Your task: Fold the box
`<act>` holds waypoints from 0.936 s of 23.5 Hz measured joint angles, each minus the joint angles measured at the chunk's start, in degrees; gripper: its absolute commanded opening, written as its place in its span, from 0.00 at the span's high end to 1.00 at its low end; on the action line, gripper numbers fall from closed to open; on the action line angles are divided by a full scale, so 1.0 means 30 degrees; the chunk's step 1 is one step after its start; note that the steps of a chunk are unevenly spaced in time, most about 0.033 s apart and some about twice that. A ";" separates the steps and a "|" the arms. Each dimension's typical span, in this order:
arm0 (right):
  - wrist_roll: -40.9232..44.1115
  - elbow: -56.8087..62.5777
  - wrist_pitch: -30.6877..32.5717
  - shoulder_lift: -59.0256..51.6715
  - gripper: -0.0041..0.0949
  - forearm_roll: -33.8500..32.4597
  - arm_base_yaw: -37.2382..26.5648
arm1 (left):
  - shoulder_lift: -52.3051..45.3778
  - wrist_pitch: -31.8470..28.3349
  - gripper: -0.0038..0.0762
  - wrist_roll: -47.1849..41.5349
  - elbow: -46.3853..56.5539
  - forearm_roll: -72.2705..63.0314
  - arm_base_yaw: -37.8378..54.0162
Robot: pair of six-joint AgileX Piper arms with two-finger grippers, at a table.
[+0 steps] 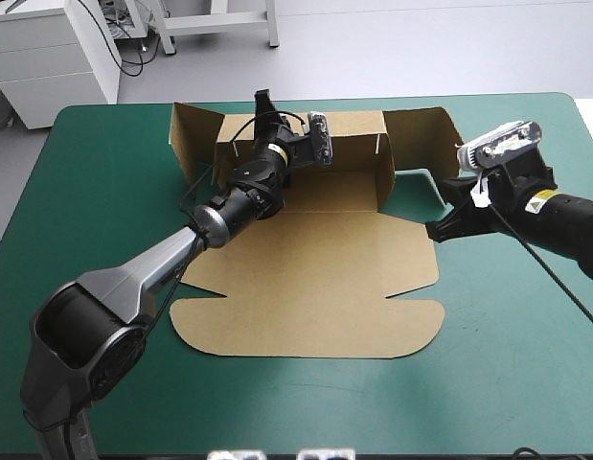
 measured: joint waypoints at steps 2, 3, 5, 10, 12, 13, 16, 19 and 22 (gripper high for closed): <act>-0.0278 0.0000 -0.1112 0.0000 0.97 0.0469 0.0000 | 0.0000 0.0000 0.93 0.0000 0.0000 -0.0006 0.0000; -0.0433 0.0000 -0.1846 0.0000 0.97 0.0710 0.0000 | 0.0000 0.0000 0.93 0.0000 0.0000 -0.0045 0.0000; -0.0552 0.0000 -0.2825 0.0000 0.97 0.1026 0.0000 | 0.0000 0.0000 0.93 0.0000 0.0000 -0.0159 0.0000; -0.0855 0.0000 -0.3940 0.0000 0.97 0.1187 0.0000 | -0.0184 0.0058 0.93 0.0256 -0.0016 -0.0936 0.0000; -0.1047 0.0000 -0.3982 0.0000 0.97 0.1187 0.0000 | -0.0533 0.0223 0.93 0.1322 -0.0016 -0.2104 0.0000; -0.1047 0.0000 -0.3982 0.0000 0.97 0.1187 0.0000 | -0.0682 0.0396 0.93 0.1877 -0.0016 -0.2594 0.0000; -0.1052 0.0000 -0.3492 0.0000 0.97 0.1248 0.0000 | -0.2006 0.1825 0.93 0.6240 -0.0016 -0.7021 -0.0024; -0.1069 0.0000 -0.3335 0.0000 0.97 0.1248 0.0000 | -0.3604 0.4270 0.93 0.8499 -0.0016 -0.9420 -0.0681; -0.1051 0.0000 -0.3335 0.0000 0.97 0.1248 0.0000 | -0.5495 0.6341 0.93 0.9252 -0.0003 -0.9440 -0.2168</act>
